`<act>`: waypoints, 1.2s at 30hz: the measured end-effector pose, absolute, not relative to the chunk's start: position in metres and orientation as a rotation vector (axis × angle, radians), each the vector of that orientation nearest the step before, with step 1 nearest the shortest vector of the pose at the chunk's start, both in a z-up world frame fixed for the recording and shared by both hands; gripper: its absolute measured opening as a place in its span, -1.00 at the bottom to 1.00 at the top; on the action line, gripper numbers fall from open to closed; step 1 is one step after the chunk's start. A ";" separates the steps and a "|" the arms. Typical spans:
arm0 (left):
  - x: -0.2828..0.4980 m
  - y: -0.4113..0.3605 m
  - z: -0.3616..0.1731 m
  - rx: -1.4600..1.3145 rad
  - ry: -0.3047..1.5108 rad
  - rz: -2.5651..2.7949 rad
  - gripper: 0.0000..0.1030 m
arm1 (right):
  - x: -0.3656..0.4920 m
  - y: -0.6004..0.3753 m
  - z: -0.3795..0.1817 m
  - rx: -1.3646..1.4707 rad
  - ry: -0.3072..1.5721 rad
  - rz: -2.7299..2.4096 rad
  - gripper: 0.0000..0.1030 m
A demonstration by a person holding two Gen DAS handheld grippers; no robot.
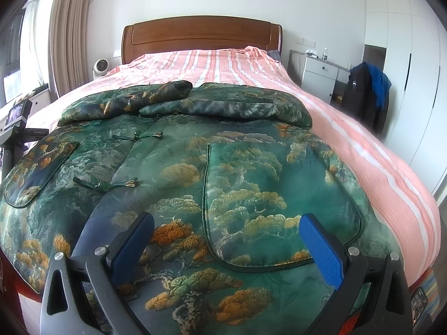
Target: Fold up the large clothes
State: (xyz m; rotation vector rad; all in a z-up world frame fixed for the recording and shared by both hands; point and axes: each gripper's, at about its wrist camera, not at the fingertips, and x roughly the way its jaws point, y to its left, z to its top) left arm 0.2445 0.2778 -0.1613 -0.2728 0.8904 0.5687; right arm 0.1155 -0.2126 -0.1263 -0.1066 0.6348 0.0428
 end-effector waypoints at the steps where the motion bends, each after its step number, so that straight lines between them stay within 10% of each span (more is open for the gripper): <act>1: 0.245 0.278 -0.161 -0.273 0.890 0.569 0.99 | 0.115 -0.213 -0.126 -0.108 0.635 0.043 0.99; 36: 0.245 0.278 -0.161 -0.273 0.890 0.570 0.99 | 0.117 -0.212 -0.128 -0.110 0.644 0.047 0.98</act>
